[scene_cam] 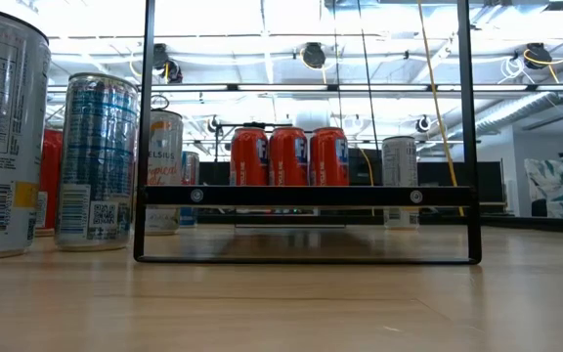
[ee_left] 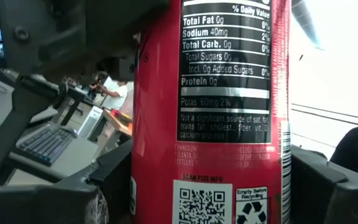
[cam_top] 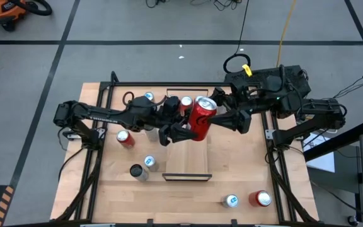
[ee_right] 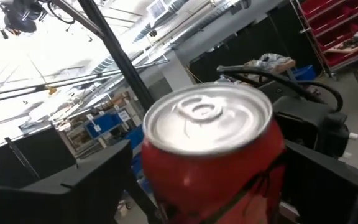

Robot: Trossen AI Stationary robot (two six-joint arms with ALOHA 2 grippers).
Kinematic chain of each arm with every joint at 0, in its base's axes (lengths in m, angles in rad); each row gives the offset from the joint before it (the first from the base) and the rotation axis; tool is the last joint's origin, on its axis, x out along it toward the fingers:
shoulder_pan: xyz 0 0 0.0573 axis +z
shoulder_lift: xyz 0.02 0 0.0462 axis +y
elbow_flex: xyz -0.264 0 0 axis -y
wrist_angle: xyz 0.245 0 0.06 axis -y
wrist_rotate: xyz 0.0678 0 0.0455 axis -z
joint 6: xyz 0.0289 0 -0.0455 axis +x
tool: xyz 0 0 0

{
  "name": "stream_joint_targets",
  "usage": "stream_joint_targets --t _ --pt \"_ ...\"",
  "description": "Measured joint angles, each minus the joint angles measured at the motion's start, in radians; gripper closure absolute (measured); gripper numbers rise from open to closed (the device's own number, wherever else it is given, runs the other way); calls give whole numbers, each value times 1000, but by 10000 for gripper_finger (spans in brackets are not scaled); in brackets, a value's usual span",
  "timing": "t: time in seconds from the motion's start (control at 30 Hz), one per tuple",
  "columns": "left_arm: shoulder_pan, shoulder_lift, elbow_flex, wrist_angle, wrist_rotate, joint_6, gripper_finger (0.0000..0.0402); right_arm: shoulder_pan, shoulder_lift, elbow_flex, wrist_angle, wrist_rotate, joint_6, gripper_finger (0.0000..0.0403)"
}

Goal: Place canned beverage on shelf
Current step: Put the top right red soda can on the shelf

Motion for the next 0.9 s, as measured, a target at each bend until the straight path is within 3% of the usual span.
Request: stream_joint_targets --t 0.43,0.57,0.9 --pt "-3 -1 0 -64 -26 1 109 -1 -2 2 -30 5 -5 134" --pt "-3 -1 0 -64 -43 -14 105 -1 -2 2 -35 5 -4 143" --pt "-4 -4 2 -107 -260 -78 26 -51 -14 0 -67 14 6 137"
